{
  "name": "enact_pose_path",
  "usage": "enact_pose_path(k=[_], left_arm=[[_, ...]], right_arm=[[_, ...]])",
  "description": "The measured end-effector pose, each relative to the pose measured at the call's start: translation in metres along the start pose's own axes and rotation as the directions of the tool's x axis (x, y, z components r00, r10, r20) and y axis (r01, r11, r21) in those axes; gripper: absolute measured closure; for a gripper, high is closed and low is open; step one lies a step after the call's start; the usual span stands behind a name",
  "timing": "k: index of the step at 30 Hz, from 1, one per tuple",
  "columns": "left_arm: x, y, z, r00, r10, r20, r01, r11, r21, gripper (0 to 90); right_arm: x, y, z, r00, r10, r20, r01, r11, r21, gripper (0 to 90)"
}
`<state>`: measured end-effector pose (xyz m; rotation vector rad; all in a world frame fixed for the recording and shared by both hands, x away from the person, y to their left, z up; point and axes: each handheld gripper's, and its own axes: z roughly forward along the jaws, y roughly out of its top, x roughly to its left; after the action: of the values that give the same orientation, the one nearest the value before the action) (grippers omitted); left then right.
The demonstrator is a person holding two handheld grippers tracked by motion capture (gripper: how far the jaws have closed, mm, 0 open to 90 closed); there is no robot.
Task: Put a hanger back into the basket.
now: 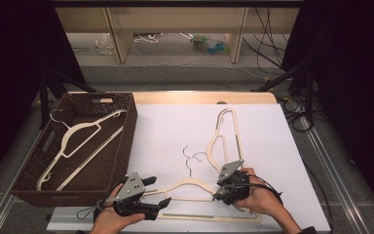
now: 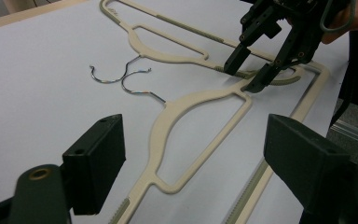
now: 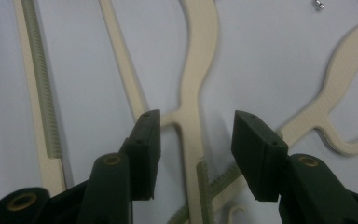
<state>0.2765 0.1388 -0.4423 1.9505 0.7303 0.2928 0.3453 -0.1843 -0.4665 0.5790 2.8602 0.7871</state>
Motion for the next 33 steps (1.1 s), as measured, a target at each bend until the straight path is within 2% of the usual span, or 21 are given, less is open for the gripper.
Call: enact_pose_path(k=[5, 7, 9, 11, 14, 16, 21, 26, 33], left_arm=[[0.0003, 0.0007, 0.0003, 0.9999, 0.008, 0.007, -0.008, 1.0, 0.002, 20.8], [0.0004, 0.0005, 0.0002, 0.9999, 0.011, -0.004, -0.011, 0.9999, 0.01, 20.8], [-0.0002, 0.0005, 0.0007, 1.0, -0.004, -0.002, 0.004, 1.0, 0.003, 20.8], [0.0003, 0.0003, 0.0003, 1.0, 0.007, 0.001, -0.007, 1.0, 0.004, 20.8], [0.0002, 0.0006, 0.0006, 1.0, -0.003, 0.004, 0.003, 1.0, 0.001, 20.8], [0.0004, 0.0003, 0.0002, 0.9999, 0.01, -0.004, -0.01, 0.9999, 0.009, 20.8], [0.0004, 0.0, 0.0016, 1.0, 0.006, 0.008, -0.006, 0.9999, 0.01, 20.8], [-0.0006, -0.0004, 0.0022, 1.0, 0.0, 0.001, 0.0, 0.9999, 0.013, 20.9], [0.0, -0.0009, 0.0023, 1.0, 0.007, 0.0, -0.007, 0.9998, 0.018, 20.9]], right_arm=[[0.0, -0.0009, 0.0004, 1.0, -0.002, -0.007, 0.002, 1.0, 0.011, 55.6], [-0.0001, -0.0011, 0.0008, 0.9999, -0.003, -0.011, 0.003, 1.0, 0.018, 56.0], [0.0007, -0.001, 0.0013, 0.9999, -0.005, -0.014, 0.006, 1.0, 0.021, 57.0], [0.0021, -0.0012, 0.0017, 0.9997, -0.016, -0.018, 0.017, 0.999, 0.036, 58.0], [0.0022, -0.0012, 0.002, 0.9996, -0.018, -0.02, 0.019, 0.999, 0.036, 58.8], [0.0028, -0.0013, 0.0018, 0.9998, -0.017, -0.015, 0.017, 0.999, 0.036, 60.0], [0.0037, -0.0012, 0.0018, 0.9998, -0.015, -0.015, 0.016, 0.999, 0.04, 61.8], [0.0043, -0.0005, 0.0019, 0.9997, -0.015, -0.019, 0.016, 0.999, 0.045, 63.7], [0.0084, 0.0028, 0.0021, 0.9999, -0.011, -0.007, 0.012, 0.998, 0.07, 71.8]])
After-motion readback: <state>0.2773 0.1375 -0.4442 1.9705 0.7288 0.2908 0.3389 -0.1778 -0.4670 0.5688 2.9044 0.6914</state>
